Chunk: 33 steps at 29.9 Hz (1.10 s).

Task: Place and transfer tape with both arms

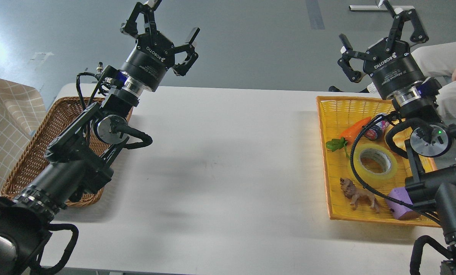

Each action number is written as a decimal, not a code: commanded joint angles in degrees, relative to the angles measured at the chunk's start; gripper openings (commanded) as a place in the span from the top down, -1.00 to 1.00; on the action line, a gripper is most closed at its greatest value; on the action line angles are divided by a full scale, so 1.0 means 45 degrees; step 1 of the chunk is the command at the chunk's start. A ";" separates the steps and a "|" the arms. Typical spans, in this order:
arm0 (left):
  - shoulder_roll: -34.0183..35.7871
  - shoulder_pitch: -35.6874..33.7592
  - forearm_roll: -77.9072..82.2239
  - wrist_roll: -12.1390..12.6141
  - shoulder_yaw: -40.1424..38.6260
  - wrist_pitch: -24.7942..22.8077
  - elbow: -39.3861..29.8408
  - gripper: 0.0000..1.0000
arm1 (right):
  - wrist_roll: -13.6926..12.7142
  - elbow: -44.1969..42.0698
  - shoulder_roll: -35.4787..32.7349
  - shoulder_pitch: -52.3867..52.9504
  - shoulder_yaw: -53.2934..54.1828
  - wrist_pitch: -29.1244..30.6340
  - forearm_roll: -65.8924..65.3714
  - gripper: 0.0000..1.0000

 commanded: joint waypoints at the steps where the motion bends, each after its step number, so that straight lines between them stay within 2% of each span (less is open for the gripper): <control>1: -0.0009 -0.0019 0.0000 0.0001 -0.0003 0.0000 0.0001 -0.96 | 0.0000 -0.0001 0.0000 0.0001 -0.0001 0.0000 0.0000 -1.00; 33: -0.0223 -0.0019 0.0000 -0.0019 -0.0004 0.0000 0.0001 -0.96 | -0.0019 -0.0020 -0.0020 0.0041 -0.0001 0.0000 0.0020 -1.00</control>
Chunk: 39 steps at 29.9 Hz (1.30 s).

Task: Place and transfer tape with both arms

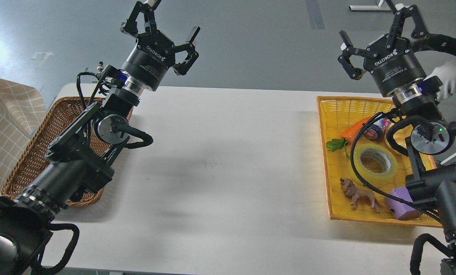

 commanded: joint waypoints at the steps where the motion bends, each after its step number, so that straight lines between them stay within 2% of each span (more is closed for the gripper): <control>1: -0.0049 0.0000 0.0000 0.0000 0.0001 0.0000 0.0017 -0.96 | 0.0000 -0.0029 0.0037 -0.0071 0.0001 0.0000 -0.0001 -1.00; 31: -0.0048 0.0000 0.0000 0.0020 -0.0136 0.0000 0.0016 -0.96 | 0.0000 -0.0146 -0.0178 0.0222 -0.0116 0.0000 -0.0020 -1.00; 36: -0.0029 0.0000 0.0000 0.0020 -0.0117 0.0000 0.0017 -0.96 | 0.0000 -0.0126 -0.0764 0.0300 -0.0252 0.0000 -0.0118 -1.00; 39: -0.0068 0.0000 0.0000 0.0020 -0.0136 0.0000 0.0017 -0.96 | 0.0000 -0.0087 -0.1232 0.0378 -0.1305 0.0000 -0.0196 -1.00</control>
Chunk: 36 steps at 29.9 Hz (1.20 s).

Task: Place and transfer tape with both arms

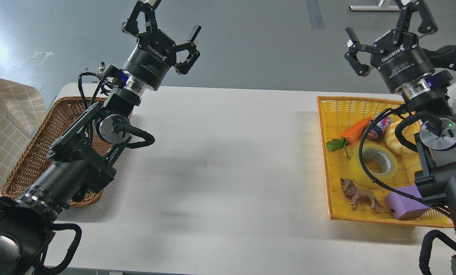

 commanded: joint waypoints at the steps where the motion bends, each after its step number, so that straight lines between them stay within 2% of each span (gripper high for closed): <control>1: -0.0031 -0.0020 0.0005 0.0000 0.0000 0.0000 0.0000 -0.96 | -0.0004 0.0062 -0.0600 0.0068 -0.1247 0.0000 -0.0062 -1.00; 15: -0.0031 -0.0098 0.0005 0.0000 0.0000 0.0000 -0.0019 -0.96 | -0.0004 0.0237 -0.3959 0.1883 -0.6795 0.0000 -0.1876 -1.00; 20: -0.0089 -0.0039 0.0005 -0.0019 0.0000 0.0000 -0.0019 -0.96 | -0.0004 0.0880 -0.4722 0.2236 -0.7676 0.0000 -0.3048 -1.00; 27: -0.0031 -0.0098 0.0005 -0.0020 0.0000 0.0000 -0.0019 -0.96 | 0.0016 0.2950 -0.6284 0.2119 -0.8478 0.0000 -0.6033 -1.00; 36: 0.0008 -0.0117 0.0005 -0.0020 -0.0001 0.0000 -0.0019 -0.96 | -0.0179 0.3597 -0.7593 0.2060 -0.9237 0.0000 -0.7520 -1.00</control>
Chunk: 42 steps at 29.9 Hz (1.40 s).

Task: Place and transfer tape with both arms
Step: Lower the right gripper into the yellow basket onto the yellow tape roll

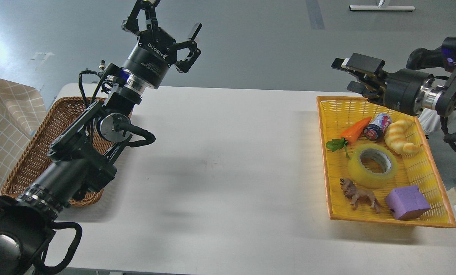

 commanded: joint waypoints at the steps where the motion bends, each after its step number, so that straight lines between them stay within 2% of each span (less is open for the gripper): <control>1: 0.0008 -0.0011 0.0008 0.0000 0.0000 0.0000 -0.0002 -0.96 | -0.0106 0.0113 -0.0594 0.0139 -0.0872 -0.0003 -0.0932 -1.00; 8: -0.0012 -0.0011 0.0008 0.0020 0.0000 0.0000 -0.0002 -0.96 | -0.0106 0.0582 -0.1823 -0.0036 -0.2240 -0.0003 -0.4038 -1.00; 16: 0.0066 -0.0069 0.0008 0.0020 0.0000 0.0000 -0.0002 -0.96 | -0.0125 0.0543 -0.3036 -0.0055 -0.3042 -0.0003 -0.4664 -0.99; 22: 0.0086 -0.0031 0.0008 0.0020 -0.0020 0.0000 -0.0002 -0.96 | -0.0379 0.0504 -0.2900 -0.0309 -0.3199 -0.0003 -0.6986 -0.94; 33: 0.0047 -0.0030 0.0008 0.0000 -0.0117 0.0000 -0.0002 -0.96 | -0.0419 -0.0297 -0.2666 -0.0972 -0.3257 -0.0003 -0.8064 -0.87; 36: 0.0047 -0.0011 0.0008 0.0001 -0.0176 0.0000 -0.0021 -0.96 | -0.0438 -0.0297 -0.2413 -0.1324 -0.3277 -0.0003 -0.8550 -0.85; 38: 0.0066 -0.0011 0.0008 0.0000 -0.0176 0.0000 -0.0002 -0.96 | -0.0457 -0.0529 -0.2062 -0.1500 -0.3277 -0.0003 -0.8980 -0.73; 42: 0.0105 -0.0030 0.0008 0.0020 -0.0176 0.0000 -0.0021 -0.96 | -0.0614 -0.0980 -0.1553 -0.1540 -0.3257 -0.0003 -0.9100 -0.73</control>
